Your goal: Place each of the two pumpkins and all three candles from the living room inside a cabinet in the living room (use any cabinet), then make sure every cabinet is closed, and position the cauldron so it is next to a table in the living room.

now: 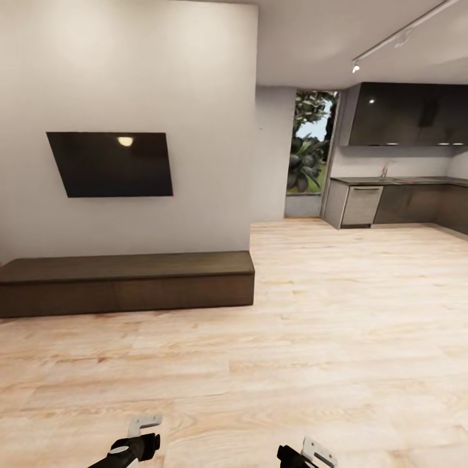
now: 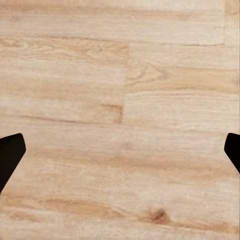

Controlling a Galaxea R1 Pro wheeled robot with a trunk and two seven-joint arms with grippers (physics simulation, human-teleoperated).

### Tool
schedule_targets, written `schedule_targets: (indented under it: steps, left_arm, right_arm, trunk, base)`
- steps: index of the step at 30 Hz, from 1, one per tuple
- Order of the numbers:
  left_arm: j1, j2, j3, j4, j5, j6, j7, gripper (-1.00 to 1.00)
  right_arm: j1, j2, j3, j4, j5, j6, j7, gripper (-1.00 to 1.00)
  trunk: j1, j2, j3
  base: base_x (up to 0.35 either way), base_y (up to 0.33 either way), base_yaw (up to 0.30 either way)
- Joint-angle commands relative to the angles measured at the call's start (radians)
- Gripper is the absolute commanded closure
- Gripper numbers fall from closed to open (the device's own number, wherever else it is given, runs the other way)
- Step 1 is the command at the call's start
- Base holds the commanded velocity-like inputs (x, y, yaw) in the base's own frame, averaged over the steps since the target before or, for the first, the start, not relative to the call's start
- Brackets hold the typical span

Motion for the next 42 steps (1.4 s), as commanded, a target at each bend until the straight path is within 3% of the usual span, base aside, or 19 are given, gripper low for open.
schedule_targets:
  steps: [1, 42]
  left_arm:
    - [0.000, 0.000, -0.009, -0.001, 0.007, -0.001, 0.004, -1.00]
    - [0.000, 0.001, -0.009, -0.001, 0.007, -0.002, 0.004, -1.00]
  right_arm:
    - [-0.001, 0.000, 0.008, 0.000, -0.011, -0.006, -0.004, -1.00]
    - [-0.001, -0.001, 0.007, 0.000, -0.012, -0.006, -0.004, -1.00]
  trunk:
    - [0.000, -0.001, -0.001]
    - [0.000, -0.001, -0.029]
  base:
    - [0.201, 0.000, 0.001]
    - [0.178, -0.082, 0.000]
